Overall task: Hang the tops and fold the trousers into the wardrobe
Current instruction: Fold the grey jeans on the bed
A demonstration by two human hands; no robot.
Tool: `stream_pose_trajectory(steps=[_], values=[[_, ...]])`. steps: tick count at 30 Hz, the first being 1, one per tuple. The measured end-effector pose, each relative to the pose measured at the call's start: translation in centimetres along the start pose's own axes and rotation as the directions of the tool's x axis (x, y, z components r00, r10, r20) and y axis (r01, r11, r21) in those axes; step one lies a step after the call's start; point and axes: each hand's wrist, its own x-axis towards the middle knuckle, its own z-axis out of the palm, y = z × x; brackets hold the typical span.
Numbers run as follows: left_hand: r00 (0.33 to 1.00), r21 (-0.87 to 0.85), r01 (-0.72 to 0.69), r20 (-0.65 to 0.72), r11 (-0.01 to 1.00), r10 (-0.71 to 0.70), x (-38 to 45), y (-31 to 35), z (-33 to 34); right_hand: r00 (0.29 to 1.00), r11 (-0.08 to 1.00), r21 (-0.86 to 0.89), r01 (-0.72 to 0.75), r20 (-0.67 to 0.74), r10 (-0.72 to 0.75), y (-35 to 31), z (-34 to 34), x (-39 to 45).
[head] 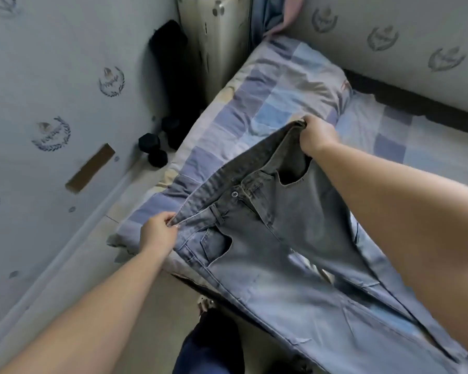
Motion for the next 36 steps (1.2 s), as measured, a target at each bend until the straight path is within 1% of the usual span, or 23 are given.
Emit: stream_pose_trajectory(steps=[2,5,8,12,14,18,20,21,23,24,26,27,29,31,32,34,36], values=[[0.999,0.024,0.029,0.029,0.999,-0.03,3.3,-2.0,-0.6,0.999,0.999,0.05,-0.021,0.036,0.019,-2.9,3.1,2.3],[0.994,0.06,0.051,0.095,0.997,-0.056,8.3,-5.2,-0.3,0.992,0.998,0.045,-0.038,0.125,0.032,-6.6,8.9,6.0],[0.988,0.094,0.065,0.133,0.993,-0.078,12.3,-8.1,1.0,0.979,0.999,0.046,-0.02,0.203,0.01,-9.1,14.7,8.3],[0.977,0.155,0.08,0.183,0.985,-0.108,16.6,-11.4,3.4,0.958,0.997,0.059,-0.042,0.286,0.024,-10.4,22.4,9.9],[0.973,0.172,0.079,0.201,0.982,-0.114,17.1,-12.0,3.8,0.951,0.998,0.057,-0.03,0.308,0.011,-10.4,24.2,10.0],[0.954,0.222,0.097,0.256,0.97,-0.154,19.8,-13.9,5.8,0.941,0.985,0.164,-0.05,0.338,-0.008,-10.7,29.4,11.2],[0.961,0.225,0.095,0.233,0.97,-0.148,21.2,-14.2,6.3,0.928,0.981,0.19,-0.036,0.371,-0.037,-10.5,31.9,10.5],[0.974,0.227,0.065,0.196,0.972,-0.112,22.0,-14.1,6.5,0.916,0.981,0.195,-0.024,0.398,-0.057,-10.1,33.3,9.8],[0.988,0.221,-0.035,0.153,0.975,0.001,23.8,-13.1,7.1,0.865,0.988,0.148,0.049,0.488,-0.116,-9.0,36.4,7.8],[0.984,0.208,-0.09,0.171,0.974,0.054,24.6,-12.3,7.5,0.818,0.989,0.105,0.107,0.556,-0.147,-8.3,38.0,6.6],[0.952,0.176,-0.18,0.279,0.968,0.126,25.6,-10.6,9.0,0.722,0.973,0.024,0.231,0.666,-0.188,-7.2,40.3,4.5],[0.928,0.165,-0.201,0.347,0.966,0.134,26.0,-10.0,10.1,0.686,0.958,-0.006,0.288,0.699,-0.202,-6.8,41.3,3.8],[0.873,0.172,-0.227,0.472,0.959,0.122,26.7,-9.4,12.6,0.651,0.933,-0.028,0.36,0.724,-0.229,-6.2,42.6,2.9],[0.827,0.225,-0.242,0.556,0.944,0.08,27.1,-9.7,14.9,0.637,0.917,-0.032,0.397,0.73,-0.25,-5.9,43.2,2.1],[0.814,0.251,-0.242,0.578,0.937,0.055,27.2,-10.1,15.9,0.643,0.91,-0.037,0.413,0.72,-0.262,-5.7,43.5,1.7],[0.82,0.29,-0.21,0.572,0.934,0.007,27.4,-10.8,17.2,0.675,0.906,-0.044,0.421,0.682,-0.281,-5.3,43.9,1.3],[0.836,0.338,-0.189,0.548,0.922,-0.03,27.7,-11.4,18.0,0.718,0.921,-0.016,0.388,0.632,-0.292,-4.7,44.3,1.0]])
